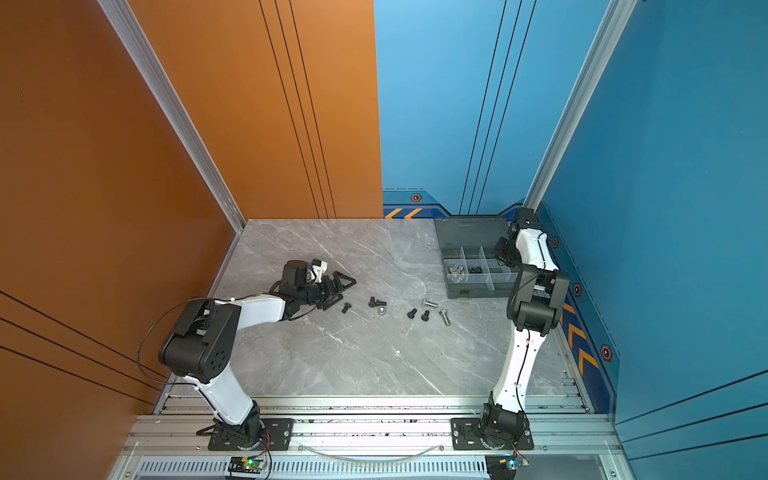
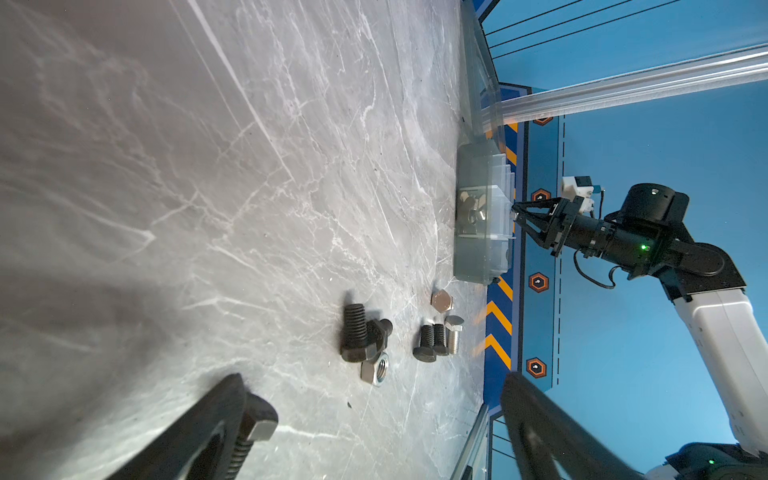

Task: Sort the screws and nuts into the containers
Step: 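Open the right gripper to drop the silver nut into a compartment, then move the open right gripper back over the pile of parts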

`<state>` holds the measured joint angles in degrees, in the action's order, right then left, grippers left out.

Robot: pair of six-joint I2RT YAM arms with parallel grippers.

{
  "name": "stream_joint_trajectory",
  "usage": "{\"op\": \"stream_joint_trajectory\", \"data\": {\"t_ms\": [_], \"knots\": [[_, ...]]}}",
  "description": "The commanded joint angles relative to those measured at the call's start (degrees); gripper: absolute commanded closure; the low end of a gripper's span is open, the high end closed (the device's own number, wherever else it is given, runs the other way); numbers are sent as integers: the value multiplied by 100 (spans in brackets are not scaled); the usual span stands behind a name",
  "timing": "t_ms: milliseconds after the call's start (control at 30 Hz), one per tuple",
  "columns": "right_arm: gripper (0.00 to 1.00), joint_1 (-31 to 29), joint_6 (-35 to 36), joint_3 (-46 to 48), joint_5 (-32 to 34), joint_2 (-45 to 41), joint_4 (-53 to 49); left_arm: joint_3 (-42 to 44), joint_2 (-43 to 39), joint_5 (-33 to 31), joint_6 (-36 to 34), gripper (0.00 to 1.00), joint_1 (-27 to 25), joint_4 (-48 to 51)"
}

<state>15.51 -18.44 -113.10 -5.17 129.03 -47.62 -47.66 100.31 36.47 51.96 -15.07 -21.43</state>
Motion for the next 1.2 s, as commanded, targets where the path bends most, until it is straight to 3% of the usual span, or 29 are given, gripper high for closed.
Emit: {"op": "stream_joint_trajectory", "data": {"t_ms": [0, 233, 400, 733, 967, 1167], "knots": [[63, -14, 5, -172, -70, 35, -282, 54, -180, -41, -42, 2, 3, -28], [58, -33, 85, -98, -383, -386, -376, 78, -218, -52, -46, 2, -4, -29], [56, -375, 141, 565, -890, -1345, -371, 154, -295, -87, -53, 2, 22, -28], [51, -2493, 221, 2174, -1048, -2572, -208, 305, -406, -17, -70, 2, 195, -28], [48, -3874, -371, 2495, -771, -2409, 19, 459, -502, 37, -90, 2, 342, -29], [47, -4568, -793, 2509, -628, -1906, 125, 563, -569, 45, -108, 2, 399, -41]]}}
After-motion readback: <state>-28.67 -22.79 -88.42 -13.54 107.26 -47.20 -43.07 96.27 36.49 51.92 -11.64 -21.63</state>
